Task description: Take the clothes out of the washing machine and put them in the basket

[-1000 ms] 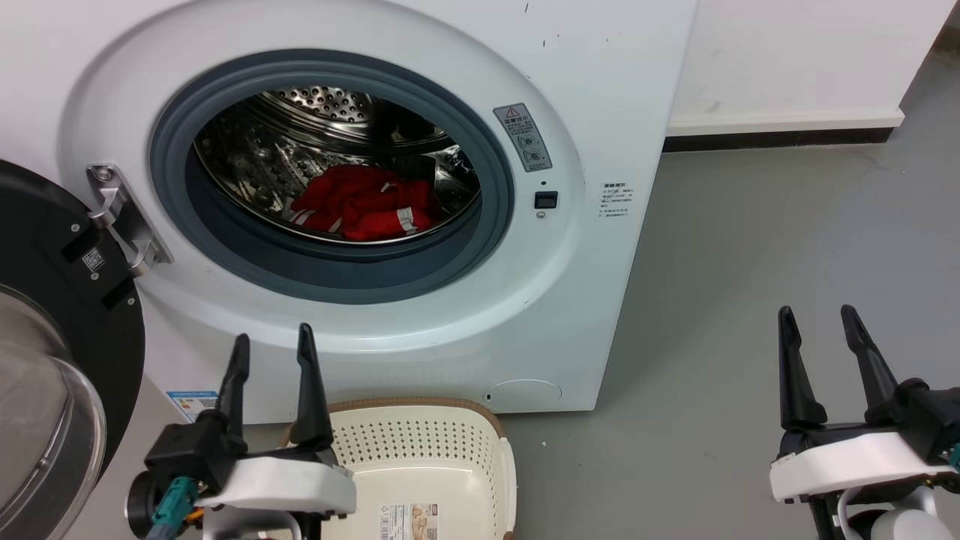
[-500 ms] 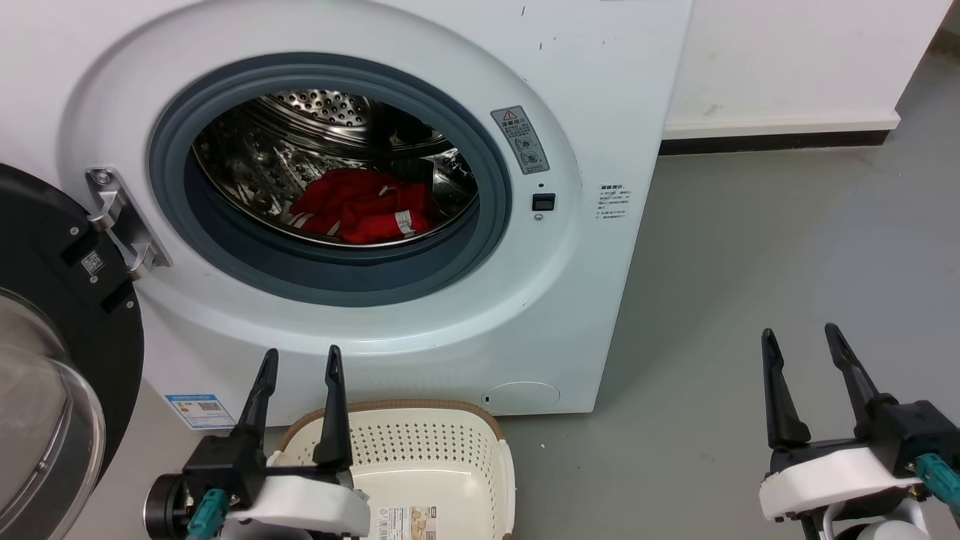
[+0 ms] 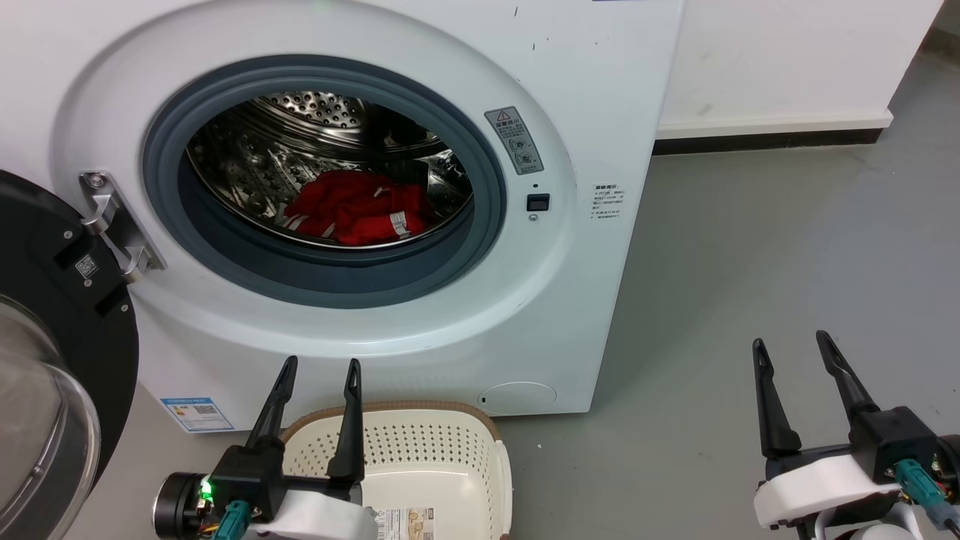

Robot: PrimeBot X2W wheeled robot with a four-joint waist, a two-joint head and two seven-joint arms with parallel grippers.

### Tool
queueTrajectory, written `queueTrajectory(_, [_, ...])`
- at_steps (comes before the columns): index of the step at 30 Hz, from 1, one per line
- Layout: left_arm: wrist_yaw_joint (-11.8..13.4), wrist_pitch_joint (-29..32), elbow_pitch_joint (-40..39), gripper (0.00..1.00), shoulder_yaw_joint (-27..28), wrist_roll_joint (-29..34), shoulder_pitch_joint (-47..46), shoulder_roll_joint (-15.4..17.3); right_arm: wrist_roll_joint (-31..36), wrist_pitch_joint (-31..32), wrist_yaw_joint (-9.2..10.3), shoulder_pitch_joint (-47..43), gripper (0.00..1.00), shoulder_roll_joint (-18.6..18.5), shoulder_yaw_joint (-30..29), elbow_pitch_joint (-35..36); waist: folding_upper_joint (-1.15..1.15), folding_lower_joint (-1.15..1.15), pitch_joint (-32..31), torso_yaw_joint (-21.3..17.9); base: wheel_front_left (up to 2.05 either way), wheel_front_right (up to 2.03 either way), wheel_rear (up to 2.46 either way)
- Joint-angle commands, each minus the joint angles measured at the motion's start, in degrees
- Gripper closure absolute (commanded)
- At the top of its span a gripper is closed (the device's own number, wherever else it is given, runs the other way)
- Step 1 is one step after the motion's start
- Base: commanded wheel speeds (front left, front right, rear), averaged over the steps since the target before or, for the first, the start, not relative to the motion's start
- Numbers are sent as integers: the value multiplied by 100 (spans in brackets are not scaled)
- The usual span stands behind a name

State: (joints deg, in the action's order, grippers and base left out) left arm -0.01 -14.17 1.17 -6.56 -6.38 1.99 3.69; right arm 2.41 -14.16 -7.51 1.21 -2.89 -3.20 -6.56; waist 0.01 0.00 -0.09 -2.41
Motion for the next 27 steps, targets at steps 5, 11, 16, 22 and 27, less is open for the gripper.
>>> queueTrajectory(5, [-43,-83,-19,0,58,266,74,-29,245,-91,4,31,0,4,1,23,-1,0,10,-21,0,0,0])
queueTrajectory(11, [-153,-117,74,0,131,220,64,-64,380,-107,4,40,0,4,-15,45,-1,0,12,-21,0,0,0])
queueTrajectory(16, [-182,-112,124,0,188,216,68,-79,361,-107,4,31,0,4,-27,24,-1,0,6,-17,0,0,0])
queueTrajectory(22, [-161,-111,131,0,181,210,69,-85,321,-107,4,49,0,4,-39,1,-1,0,12,-16,0,0,0])
queueTrajectory(27, [-151,-107,125,0,159,168,59,-84,302,-107,4,47,0,4,-30,-31,-1,0,17,-24,0,0,0])
